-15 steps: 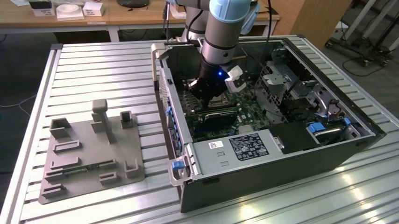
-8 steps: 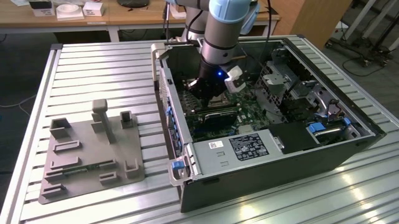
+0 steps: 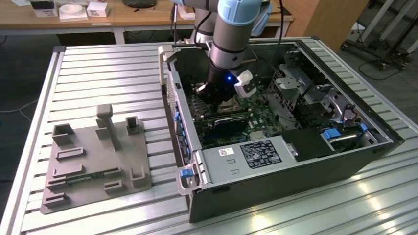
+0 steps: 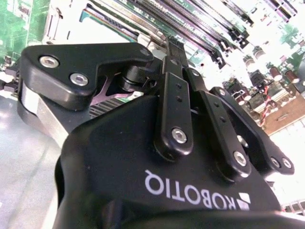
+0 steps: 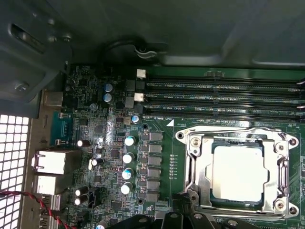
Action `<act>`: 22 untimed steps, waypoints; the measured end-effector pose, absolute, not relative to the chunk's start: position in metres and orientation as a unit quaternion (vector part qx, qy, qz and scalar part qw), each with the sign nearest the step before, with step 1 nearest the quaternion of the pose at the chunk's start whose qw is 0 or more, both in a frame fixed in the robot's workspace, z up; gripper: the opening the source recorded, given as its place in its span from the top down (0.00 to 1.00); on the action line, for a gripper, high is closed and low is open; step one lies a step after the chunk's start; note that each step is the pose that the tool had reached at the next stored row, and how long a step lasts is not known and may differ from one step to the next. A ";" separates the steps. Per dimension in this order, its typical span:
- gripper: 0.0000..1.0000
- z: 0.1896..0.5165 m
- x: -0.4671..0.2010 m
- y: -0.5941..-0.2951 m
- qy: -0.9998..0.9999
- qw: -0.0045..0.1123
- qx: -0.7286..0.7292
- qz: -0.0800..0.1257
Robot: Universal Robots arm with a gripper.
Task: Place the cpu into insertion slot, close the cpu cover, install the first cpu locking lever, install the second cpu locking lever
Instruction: 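Install the second cpu locking lever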
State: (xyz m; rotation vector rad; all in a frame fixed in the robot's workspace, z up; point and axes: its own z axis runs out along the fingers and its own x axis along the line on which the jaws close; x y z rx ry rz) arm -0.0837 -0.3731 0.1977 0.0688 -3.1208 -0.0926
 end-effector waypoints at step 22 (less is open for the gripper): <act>0.89 0.199 -0.084 -0.373 -1.000 0.010 0.022 -0.019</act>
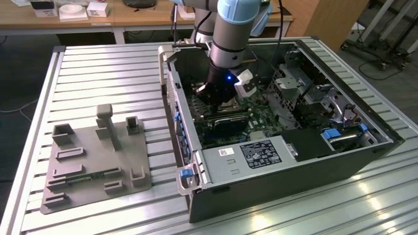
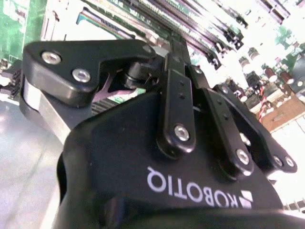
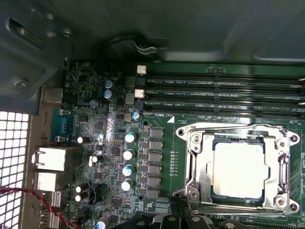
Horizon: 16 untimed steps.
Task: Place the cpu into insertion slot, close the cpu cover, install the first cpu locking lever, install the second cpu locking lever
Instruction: 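Install the second cpu locking lever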
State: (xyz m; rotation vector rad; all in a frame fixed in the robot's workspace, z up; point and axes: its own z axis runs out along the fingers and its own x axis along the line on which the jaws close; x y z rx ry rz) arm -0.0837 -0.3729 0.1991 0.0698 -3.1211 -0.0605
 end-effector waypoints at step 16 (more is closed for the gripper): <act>0.89 0.220 -0.084 -0.372 -1.000 0.010 0.022 -0.019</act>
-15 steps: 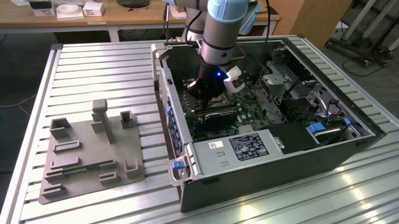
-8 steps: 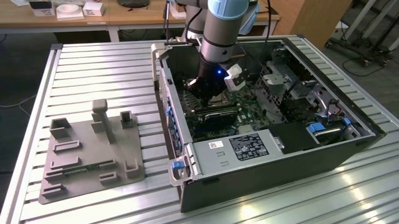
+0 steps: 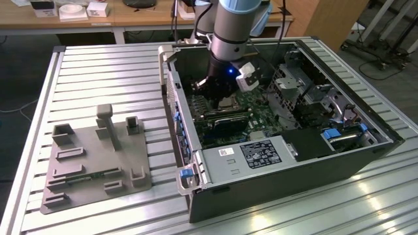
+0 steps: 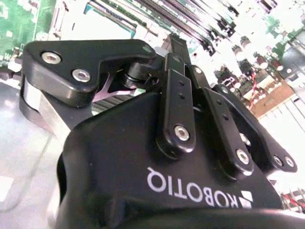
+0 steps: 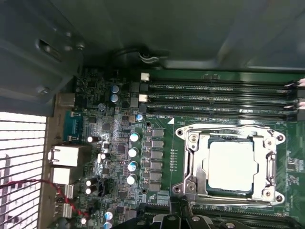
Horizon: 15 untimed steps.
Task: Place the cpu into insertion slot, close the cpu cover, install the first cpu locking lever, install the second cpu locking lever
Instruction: 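Install the second cpu locking lever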
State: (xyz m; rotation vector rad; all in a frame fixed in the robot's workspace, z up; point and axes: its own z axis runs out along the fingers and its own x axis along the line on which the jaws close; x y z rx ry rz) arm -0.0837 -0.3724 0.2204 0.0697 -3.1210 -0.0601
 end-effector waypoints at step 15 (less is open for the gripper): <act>0.89 0.250 -0.084 -0.371 -1.000 0.009 0.022 -0.019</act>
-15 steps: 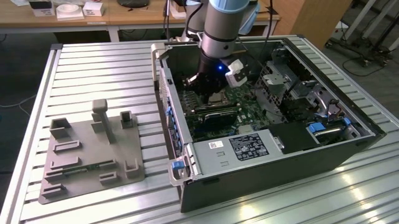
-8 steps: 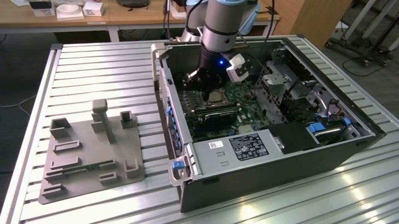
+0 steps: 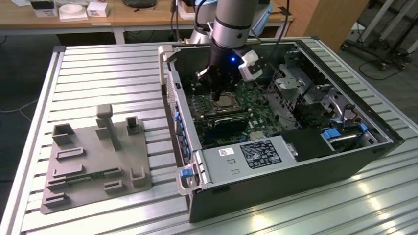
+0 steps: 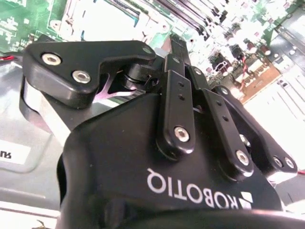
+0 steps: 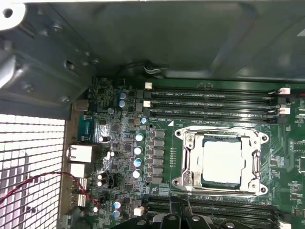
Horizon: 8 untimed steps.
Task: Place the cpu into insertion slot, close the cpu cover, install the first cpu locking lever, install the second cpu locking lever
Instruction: 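Install the second cpu locking lever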
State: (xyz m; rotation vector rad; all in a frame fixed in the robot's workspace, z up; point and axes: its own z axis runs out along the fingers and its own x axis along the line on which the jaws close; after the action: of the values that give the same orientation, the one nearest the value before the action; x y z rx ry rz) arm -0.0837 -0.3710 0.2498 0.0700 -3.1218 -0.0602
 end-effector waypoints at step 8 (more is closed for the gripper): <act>0.89 0.261 -0.084 -0.371 -1.000 0.009 0.022 -0.019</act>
State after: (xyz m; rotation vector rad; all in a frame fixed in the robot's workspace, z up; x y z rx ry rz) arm -0.0837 -0.3705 0.2608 0.0700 -3.1219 -0.0601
